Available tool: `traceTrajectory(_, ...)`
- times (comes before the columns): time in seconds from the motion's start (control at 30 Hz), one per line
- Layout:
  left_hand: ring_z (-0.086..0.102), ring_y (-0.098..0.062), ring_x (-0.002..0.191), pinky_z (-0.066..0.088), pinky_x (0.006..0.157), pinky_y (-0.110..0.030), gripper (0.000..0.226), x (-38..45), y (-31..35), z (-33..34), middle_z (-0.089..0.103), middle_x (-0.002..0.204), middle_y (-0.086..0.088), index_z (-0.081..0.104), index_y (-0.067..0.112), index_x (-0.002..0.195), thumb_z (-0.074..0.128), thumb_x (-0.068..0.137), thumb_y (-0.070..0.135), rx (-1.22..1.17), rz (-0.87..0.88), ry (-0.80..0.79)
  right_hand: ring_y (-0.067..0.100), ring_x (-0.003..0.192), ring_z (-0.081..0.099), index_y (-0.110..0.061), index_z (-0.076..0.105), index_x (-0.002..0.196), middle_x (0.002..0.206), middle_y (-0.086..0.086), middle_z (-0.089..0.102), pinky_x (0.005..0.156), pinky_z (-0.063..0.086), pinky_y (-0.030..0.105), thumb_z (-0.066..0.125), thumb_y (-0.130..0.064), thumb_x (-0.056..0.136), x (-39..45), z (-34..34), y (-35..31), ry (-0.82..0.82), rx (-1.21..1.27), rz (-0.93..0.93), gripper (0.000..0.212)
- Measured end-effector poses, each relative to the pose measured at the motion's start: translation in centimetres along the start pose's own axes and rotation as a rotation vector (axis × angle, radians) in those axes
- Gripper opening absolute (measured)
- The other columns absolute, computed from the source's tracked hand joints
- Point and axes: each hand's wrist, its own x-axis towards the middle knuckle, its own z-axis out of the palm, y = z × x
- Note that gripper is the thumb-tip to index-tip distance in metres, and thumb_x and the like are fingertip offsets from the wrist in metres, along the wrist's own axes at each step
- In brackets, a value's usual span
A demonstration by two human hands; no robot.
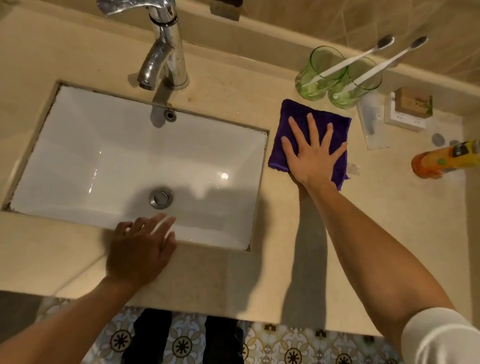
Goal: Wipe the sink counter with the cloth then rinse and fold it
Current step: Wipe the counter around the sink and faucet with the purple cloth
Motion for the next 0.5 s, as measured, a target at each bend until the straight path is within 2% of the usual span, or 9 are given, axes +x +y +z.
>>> traceTrajectory(0.17, 0.069, -0.029, 0.104, 0.042, 0.089, -0.044, 0.050, -0.2, 0.4, -0.3, 0.072, 0.125, -0.001, 0.071, 0.023, 0.122, 0.035, 0.094, 0.042, -0.011, -0.003, 0.018, 0.033, 0.155, -0.013, -0.058, 0.001, 0.154, 0.169, -0.015, -0.005, 0.113, -0.004, 0.076, 0.012, -0.070, 0.099, -7.7, 1.1, 1.5, -0.016, -0.023, -0.017, 0.057)
traceTrajectory(0.4, 0.068, -0.029, 0.107, 0.042, 0.091, -0.044, 0.051, -0.6, 0.4, -0.6, 0.070, 0.127, -0.002, 0.069, 0.025, 0.125, 0.033, 0.095, 0.044, -0.004, 0.007, -0.039, 0.036, 0.156, -0.009, -0.055, 0.006, 0.156, 0.170, -0.011, 0.001, 0.114, 0.001, 0.076, 0.016, -0.066, 0.101, -21.1, 3.6, 3.2, -0.023, -0.093, -0.043, 0.057)
traceTrajectory(0.5, 0.070, -0.031, 0.096, 0.043, 0.084, -0.042, 0.049, -0.5, 0.2, -0.6, 0.073, 0.122, -0.003, 0.070, 0.024, 0.121, 0.034, 0.094, 0.042, 0.019, 0.047, -0.015, 0.038, 0.155, -0.006, -0.052, 0.012, 0.156, 0.170, -0.008, 0.004, 0.114, 0.003, 0.076, 0.020, -0.065, 0.101, -26.8, 4.7, 3.2, -0.030, -0.114, -0.038, 0.058)
